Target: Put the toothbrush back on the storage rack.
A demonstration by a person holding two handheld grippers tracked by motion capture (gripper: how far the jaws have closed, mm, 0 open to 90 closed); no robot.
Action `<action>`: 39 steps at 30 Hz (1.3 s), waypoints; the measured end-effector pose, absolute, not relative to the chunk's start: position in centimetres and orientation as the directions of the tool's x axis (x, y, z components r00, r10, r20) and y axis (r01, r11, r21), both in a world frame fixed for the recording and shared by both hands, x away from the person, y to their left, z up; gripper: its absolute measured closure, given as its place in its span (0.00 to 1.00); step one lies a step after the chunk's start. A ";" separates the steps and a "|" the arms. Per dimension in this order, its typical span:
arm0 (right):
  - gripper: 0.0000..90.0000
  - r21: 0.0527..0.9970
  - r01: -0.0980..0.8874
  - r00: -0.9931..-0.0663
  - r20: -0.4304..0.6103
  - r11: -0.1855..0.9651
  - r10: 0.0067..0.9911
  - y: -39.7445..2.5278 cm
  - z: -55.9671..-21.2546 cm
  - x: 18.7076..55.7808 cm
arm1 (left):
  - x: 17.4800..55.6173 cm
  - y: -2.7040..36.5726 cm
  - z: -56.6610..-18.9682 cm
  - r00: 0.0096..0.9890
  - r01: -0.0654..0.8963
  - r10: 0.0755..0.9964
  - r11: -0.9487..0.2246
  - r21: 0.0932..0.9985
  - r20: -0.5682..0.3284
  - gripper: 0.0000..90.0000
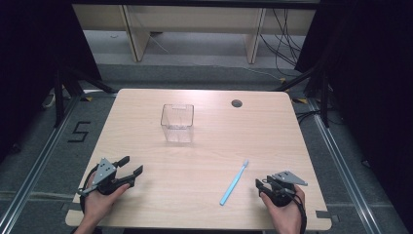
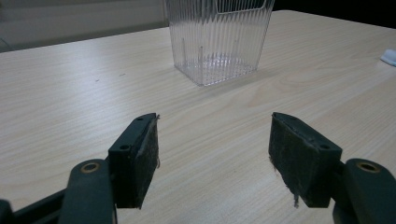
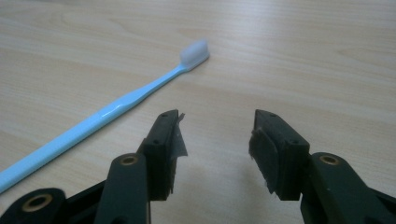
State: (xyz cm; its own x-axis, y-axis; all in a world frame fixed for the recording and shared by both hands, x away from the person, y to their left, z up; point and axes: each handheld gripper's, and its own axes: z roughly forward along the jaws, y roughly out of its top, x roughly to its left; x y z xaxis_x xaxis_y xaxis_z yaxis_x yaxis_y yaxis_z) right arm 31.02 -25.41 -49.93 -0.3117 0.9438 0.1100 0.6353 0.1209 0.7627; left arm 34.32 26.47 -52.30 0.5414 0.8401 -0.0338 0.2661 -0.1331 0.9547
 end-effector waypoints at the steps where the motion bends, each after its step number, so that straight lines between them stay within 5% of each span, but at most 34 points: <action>1: 0.58 0.745 0.658 -0.292 0.114 0.113 0.949 -25.1 -49.8 30.9 | 34.3 26.5 -52.3 0.543 0.267 0.839 -0.133 0.954 -0.035 0.36; 10: 0.58 0.668 0.709 -0.373 0.085 0.225 0.924 -24.5 -49.1 31.7 | 34.4 26.4 -52.3 0.550 0.276 0.835 -0.140 0.951 -0.036 0.36; 35: 0.60 0.519 0.803 -0.404 0.109 0.295 0.908 -23.1 -48.2 33.1 | 34.7 26.2 -52.3 0.563 0.288 0.826 -0.146 0.947 -0.044 0.36; 39: 0.62 0.486 0.839 -0.389 0.223 0.244 0.894 -22.6 -48.1 33.4 | 34.7 26.2 -52.3 0.561 0.287 0.827 -0.141 0.947 -0.047 0.36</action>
